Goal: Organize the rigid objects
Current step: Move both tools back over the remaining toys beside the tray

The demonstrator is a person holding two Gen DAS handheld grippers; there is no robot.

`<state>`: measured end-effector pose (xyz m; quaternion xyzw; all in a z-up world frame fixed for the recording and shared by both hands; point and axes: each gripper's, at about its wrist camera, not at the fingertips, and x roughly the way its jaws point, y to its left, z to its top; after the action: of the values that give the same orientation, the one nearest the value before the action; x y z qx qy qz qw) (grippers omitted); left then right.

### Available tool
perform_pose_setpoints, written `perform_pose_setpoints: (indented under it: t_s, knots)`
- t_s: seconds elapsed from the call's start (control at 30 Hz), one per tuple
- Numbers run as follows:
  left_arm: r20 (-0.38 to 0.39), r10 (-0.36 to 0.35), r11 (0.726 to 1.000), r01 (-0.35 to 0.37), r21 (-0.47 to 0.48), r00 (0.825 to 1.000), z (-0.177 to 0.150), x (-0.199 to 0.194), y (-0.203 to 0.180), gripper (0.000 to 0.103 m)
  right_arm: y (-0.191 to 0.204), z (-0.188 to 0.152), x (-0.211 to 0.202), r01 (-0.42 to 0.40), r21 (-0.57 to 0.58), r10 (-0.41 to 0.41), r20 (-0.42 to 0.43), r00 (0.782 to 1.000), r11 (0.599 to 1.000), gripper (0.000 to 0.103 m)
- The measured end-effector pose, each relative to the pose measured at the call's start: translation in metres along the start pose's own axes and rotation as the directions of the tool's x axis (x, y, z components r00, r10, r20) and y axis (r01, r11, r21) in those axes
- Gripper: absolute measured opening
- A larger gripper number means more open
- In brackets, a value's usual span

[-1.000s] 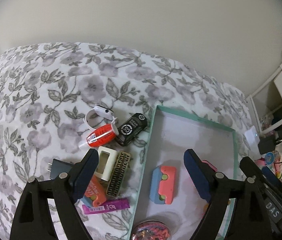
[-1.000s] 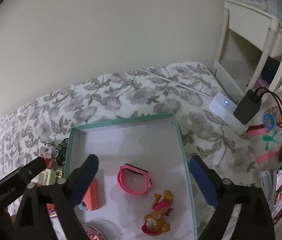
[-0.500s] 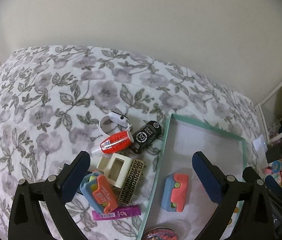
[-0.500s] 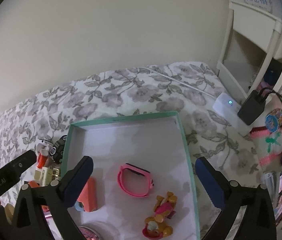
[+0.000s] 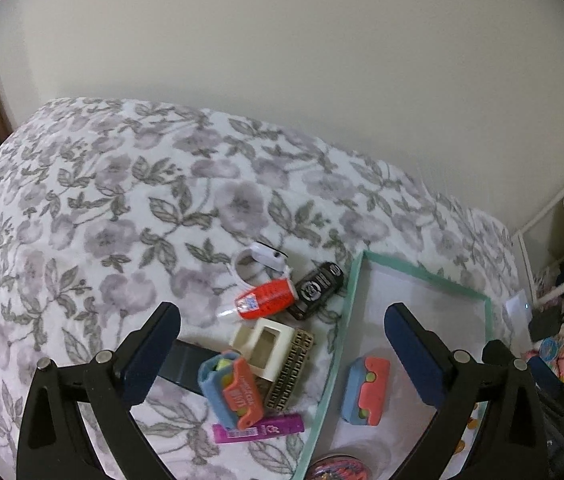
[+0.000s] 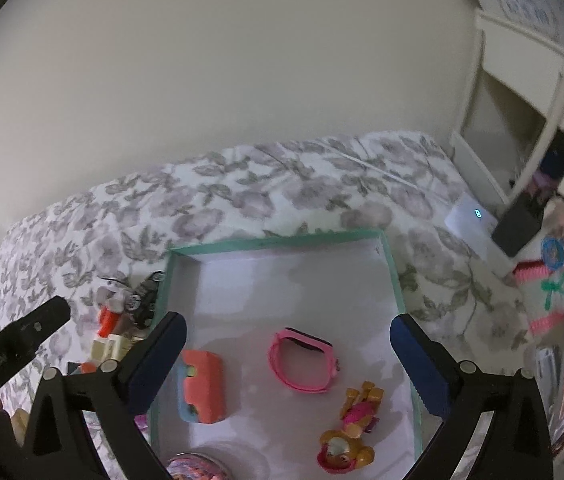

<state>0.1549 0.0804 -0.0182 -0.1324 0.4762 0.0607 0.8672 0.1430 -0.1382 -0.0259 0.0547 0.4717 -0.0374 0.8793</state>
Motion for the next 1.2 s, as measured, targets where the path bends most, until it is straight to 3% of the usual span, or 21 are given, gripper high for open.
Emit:
perform_pose_setpoints:
  t_s: [0.2, 0.53, 0.93, 1.2]
  knots:
    - [0.045, 0.060, 0.997, -0.058, -0.041, 0.997, 0.001, -0.019, 0.023, 0.102, 0.029, -0.001, -0.010, -0.027, -0.059, 0.027, 0.008, 1.000, 0.998, 0.103]
    - [-0.014, 0.151, 0.974, -0.151, -0.171, 0.988, -0.011, -0.032, 0.086, 0.102, 0.083, -0.023, 0.003, -0.081, -0.188, 0.069, -0.074, 0.995, 0.979, 0.103]
    - [-0.118, 0.151, 0.957, -0.175, -0.231, 0.981, -0.030, -0.011, 0.128, 0.102, 0.126, -0.051, 0.026, -0.235, -0.217, 0.191, -0.205, 0.960, 0.948, 0.103]
    - [-0.222, 0.108, 0.948, -0.167, -0.270, 0.969, -0.044, 0.022, 0.139, 0.102, 0.150, -0.070, 0.043, -0.251, -0.293, 0.177, -0.257, 0.950, 0.923, 0.103]
